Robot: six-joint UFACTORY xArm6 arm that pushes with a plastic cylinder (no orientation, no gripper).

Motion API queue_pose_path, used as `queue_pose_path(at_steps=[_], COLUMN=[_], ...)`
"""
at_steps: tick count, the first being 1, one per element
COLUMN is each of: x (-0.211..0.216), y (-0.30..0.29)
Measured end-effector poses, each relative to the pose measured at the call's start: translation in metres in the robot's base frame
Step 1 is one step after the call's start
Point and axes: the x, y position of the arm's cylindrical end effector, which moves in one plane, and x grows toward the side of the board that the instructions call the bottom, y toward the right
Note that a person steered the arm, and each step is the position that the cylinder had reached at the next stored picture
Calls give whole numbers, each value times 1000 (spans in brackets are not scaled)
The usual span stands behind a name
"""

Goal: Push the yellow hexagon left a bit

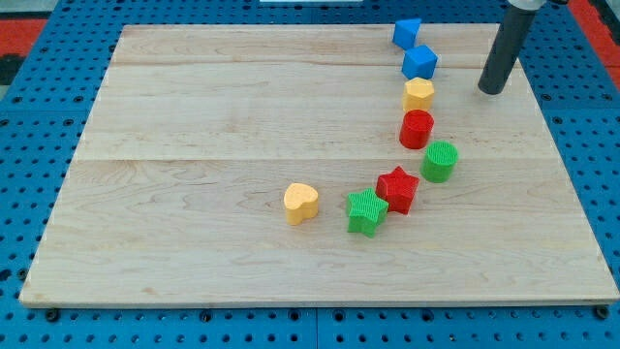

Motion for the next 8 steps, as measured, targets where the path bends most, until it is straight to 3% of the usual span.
queue_pose_path(at_steps=[3,6,7,8], x=[25,23,37,84], y=[-46,-190,-182,-126])
